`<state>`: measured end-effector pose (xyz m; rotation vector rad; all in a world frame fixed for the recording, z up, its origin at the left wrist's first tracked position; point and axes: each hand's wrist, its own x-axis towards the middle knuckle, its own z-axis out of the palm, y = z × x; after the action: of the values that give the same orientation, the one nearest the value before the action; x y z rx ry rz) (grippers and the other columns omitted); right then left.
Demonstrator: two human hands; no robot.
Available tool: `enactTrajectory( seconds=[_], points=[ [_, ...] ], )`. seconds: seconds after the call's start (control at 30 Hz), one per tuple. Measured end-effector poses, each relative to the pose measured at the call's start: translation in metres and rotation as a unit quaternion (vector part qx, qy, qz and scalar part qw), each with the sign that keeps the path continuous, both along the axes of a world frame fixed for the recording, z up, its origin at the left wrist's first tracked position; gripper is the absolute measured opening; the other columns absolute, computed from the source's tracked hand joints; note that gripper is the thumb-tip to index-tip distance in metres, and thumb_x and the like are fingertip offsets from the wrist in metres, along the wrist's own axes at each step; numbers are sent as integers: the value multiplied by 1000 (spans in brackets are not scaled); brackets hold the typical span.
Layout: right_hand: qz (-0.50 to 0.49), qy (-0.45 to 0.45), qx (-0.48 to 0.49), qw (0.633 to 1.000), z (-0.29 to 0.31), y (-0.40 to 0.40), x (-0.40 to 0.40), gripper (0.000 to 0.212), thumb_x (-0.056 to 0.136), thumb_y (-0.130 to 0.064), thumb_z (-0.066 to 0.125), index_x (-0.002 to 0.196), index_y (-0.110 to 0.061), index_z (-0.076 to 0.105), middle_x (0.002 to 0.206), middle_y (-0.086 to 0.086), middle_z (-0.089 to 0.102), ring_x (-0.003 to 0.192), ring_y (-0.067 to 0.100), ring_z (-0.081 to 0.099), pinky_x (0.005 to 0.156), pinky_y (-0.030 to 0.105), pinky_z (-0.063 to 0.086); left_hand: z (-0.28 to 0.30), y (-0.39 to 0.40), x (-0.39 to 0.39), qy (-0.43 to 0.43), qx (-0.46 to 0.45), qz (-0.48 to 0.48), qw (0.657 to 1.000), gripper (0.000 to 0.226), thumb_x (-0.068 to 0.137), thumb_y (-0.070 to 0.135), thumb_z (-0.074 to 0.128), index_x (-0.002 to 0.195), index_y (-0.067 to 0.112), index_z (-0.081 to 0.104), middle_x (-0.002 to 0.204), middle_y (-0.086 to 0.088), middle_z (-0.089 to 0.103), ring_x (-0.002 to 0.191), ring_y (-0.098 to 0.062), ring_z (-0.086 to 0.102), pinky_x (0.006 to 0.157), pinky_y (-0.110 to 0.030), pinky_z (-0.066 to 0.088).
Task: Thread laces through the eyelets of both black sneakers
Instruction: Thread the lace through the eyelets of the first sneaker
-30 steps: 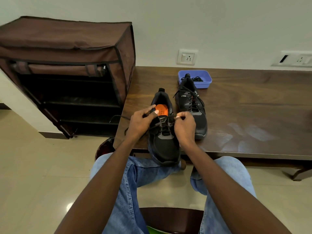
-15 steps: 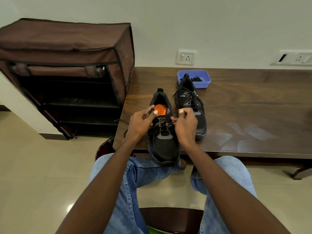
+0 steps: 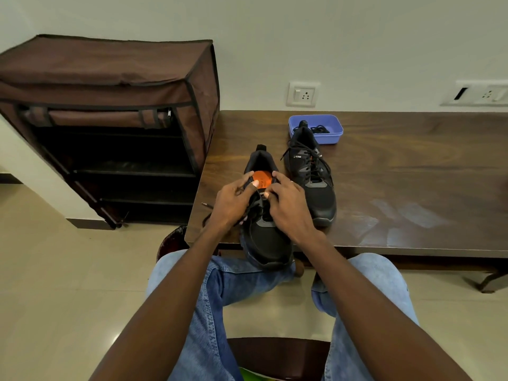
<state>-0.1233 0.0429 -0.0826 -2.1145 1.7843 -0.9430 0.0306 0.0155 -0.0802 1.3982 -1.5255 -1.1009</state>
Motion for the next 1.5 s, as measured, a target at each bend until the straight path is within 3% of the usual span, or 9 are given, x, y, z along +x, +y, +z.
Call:
enactTrajectory(
  seconds=[0.13, 0.33, 0.43, 0.53, 0.67, 0.83, 1.0, 1.27, 1.5],
  points=[
    [-113, -107, -67, 986, 8, 6, 4, 14, 100, -6, 47, 98, -7, 61, 126, 7, 55, 110, 22, 57, 97, 45, 47, -3, -1, 2, 10, 11, -12, 1000, 47, 98, 43, 57, 143, 31, 51, 55, 10, 58, 44, -9, 51, 40, -22, 41],
    [-403, -357, -58, 840, 27, -3, -19, 14, 98, -4, 48, 105, -8, 59, 121, 3, 48, 109, 23, 54, 93, 31, 44, -5, -4, 4, 8, -1, -1, 1000, 47, 96, 47, 59, 140, 32, 56, 75, 14, 68, 65, -1, 62, 61, -26, 52],
    [-362, -192, -78, 909, 23, -3, -30, 31, 85, 1, 57, 113, -10, 63, 139, 9, 44, 130, 27, 42, 111, 40, 35, -5, -4, 4, -1, -9, 1, 1000, 48, 95, 49, 59, 139, 31, 57, 117, 3, 71, 99, -5, 66, 87, -27, 55],
    [-119, -83, -82, 986, 15, -4, -19, 35, 86, -7, 64, 120, -14, 69, 147, 11, 45, 140, 27, 34, 117, 43, 30, 4, 2, 1, -8, -8, -2, 1000, 42, 97, 42, 59, 138, 30, 58, 109, 12, 67, 94, 5, 63, 79, -12, 48],
    [2, 18, 33, 999, 2, -3, -2, 28, 94, -15, 61, 119, -13, 72, 153, 11, 44, 144, 29, 32, 117, 52, 29, 9, 5, -1, -39, -22, 0, 999, 7, 97, 42, 60, 103, 47, 61, 83, 21, 62, 78, 10, 58, 79, -17, 47],
    [-41, -177, 59, 982, 19, 7, -3, 20, 101, -14, 52, 108, -8, 70, 122, 11, 67, 114, 24, 62, 98, 41, 48, 6, 1, 1, -40, -26, 2, 999, 15, 98, 39, 59, 111, 41, 65, 90, 15, 67, 79, 7, 64, 71, -14, 50],
    [-299, -413, 15, 860, 30, 3, -20, 19, 94, -11, 52, 88, -19, 68, 88, -1, 71, 85, 15, 67, 85, 48, 55, 7, 1, 1, -37, -21, 11, 999, 41, 97, 38, 61, 136, 26, 60, 101, 20, 67, 83, 14, 63, 69, -6, 46],
    [-104, -63, -82, 989, 14, -2, -16, 32, 83, -9, 63, 113, -14, 73, 144, 12, 50, 138, 29, 38, 116, 46, 30, 3, 3, -2, -4, -4, 15, 1000, 40, 97, 42, 60, 135, 30, 60, 75, 16, 67, 63, 8, 60, 63, -13, 44],
    [-5, 35, 49, 998, 11, -4, 0, 24, 94, -20, 60, 113, -18, 76, 151, 3, 45, 140, 27, 35, 112, 49, 30, 4, 0, 1, 5, 1, -8, 1000, 40, 95, 42, 62, 134, 30, 61, 57, 17, 62, 54, 7, 52, 62, -20, 42]
  ],
)
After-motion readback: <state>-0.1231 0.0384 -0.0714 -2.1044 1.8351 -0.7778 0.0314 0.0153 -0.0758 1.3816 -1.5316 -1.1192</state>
